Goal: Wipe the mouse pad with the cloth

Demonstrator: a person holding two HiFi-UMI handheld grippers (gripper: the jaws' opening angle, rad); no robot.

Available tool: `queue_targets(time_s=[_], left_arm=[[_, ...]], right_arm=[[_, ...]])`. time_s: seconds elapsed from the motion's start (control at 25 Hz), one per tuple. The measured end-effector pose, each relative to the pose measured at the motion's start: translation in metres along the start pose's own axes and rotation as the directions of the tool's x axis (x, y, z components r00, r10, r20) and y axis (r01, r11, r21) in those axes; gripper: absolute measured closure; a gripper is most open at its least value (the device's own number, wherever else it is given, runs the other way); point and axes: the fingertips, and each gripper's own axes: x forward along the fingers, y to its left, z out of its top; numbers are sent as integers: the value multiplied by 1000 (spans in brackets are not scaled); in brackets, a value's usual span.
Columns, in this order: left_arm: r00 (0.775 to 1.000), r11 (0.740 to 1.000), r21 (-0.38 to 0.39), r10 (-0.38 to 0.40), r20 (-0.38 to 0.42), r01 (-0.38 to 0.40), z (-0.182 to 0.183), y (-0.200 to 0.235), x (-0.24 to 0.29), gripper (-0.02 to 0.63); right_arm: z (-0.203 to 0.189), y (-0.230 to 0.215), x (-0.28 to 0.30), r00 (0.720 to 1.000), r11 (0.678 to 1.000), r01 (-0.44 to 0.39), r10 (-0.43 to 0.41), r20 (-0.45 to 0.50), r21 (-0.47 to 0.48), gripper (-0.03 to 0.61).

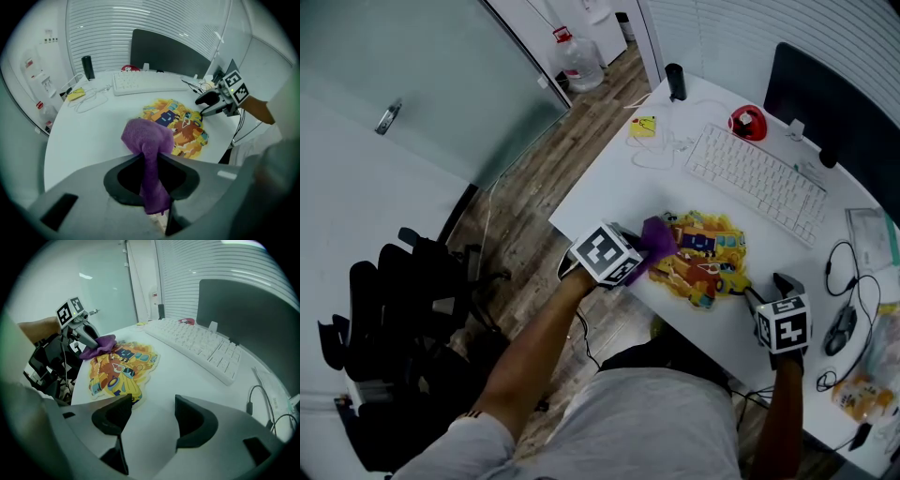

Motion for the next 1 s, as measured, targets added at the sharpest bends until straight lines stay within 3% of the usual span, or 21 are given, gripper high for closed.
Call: queue_targets(time_s=[0.16, 0.32, 0.56, 0.84, 1.0], left_arm=[[1000, 999, -26, 21, 0, -21, -12, 8, -8, 532], [1000, 1000, -2, 11, 16, -11, -8, -6, -12, 531], [996, 993, 92, -75, 49, 71, 21, -65, -4, 532], [983, 952, 256, -180, 29, 167, 55, -140, 20, 531], [971, 937, 255, -239, -29, 239, 52, -167, 38, 532]], right_arm=[[0, 0, 0, 1000, 1000, 0, 0, 2, 0, 330], [0, 0, 0, 1000, 1000, 2, -2, 2, 1, 330], [0, 0, 0, 1000, 1000, 4, -4, 2, -1, 330], [0, 0, 0, 1000, 1000, 3, -3, 6, 2, 330], [1, 0, 0, 1000, 1000, 2, -2, 8, 3, 330]])
